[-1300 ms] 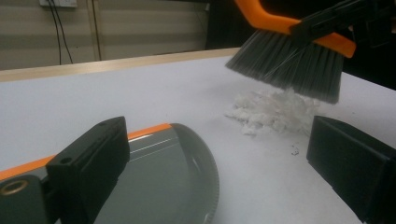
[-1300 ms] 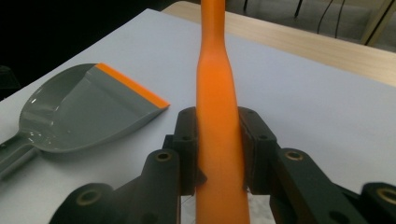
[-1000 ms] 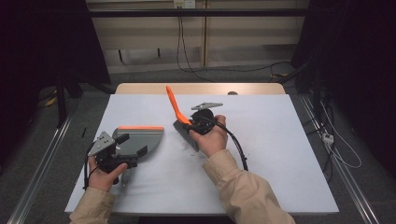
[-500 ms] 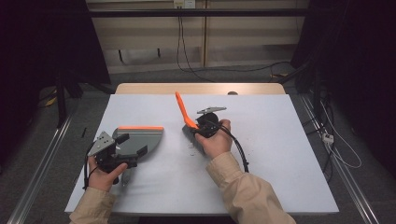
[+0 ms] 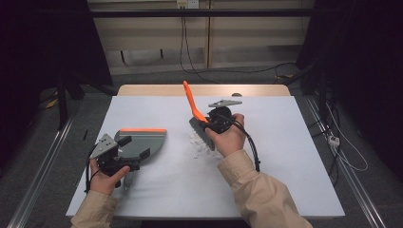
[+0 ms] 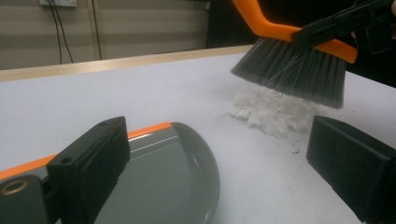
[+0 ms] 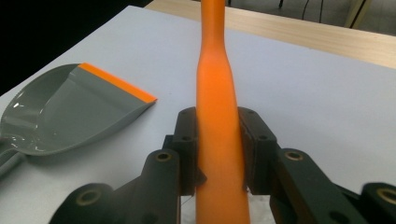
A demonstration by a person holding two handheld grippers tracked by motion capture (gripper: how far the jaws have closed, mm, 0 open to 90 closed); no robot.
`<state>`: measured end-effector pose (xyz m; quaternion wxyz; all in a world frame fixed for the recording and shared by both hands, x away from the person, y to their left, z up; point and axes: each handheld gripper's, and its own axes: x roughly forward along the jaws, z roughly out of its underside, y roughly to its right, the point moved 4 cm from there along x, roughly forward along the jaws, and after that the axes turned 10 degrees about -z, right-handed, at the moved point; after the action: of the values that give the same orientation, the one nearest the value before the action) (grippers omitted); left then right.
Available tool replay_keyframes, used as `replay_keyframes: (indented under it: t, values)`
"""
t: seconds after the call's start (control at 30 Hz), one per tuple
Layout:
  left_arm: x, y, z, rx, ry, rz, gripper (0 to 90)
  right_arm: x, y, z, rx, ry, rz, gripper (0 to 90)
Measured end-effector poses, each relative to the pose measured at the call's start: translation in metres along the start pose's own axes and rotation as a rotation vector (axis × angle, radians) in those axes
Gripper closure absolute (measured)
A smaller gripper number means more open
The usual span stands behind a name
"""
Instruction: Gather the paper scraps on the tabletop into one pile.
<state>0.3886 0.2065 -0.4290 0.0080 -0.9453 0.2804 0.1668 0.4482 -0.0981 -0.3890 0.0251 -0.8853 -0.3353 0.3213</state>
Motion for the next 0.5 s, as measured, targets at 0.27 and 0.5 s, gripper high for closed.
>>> replay_keyframes:
  t: [0.27, 0.5]
  values:
    - [-0.001, -0.001, 0.002, -0.007, -0.029, -0.015, 5.8, -0.025, 0.016, 0.000, -0.001, 0.005, 0.030, 71.6]
    - [-0.003, 0.000, 0.002, 0.006, -0.042, -0.018, 5.8, -0.039, 0.042, 0.014, 0.034, 0.006, 0.076, 71.6]
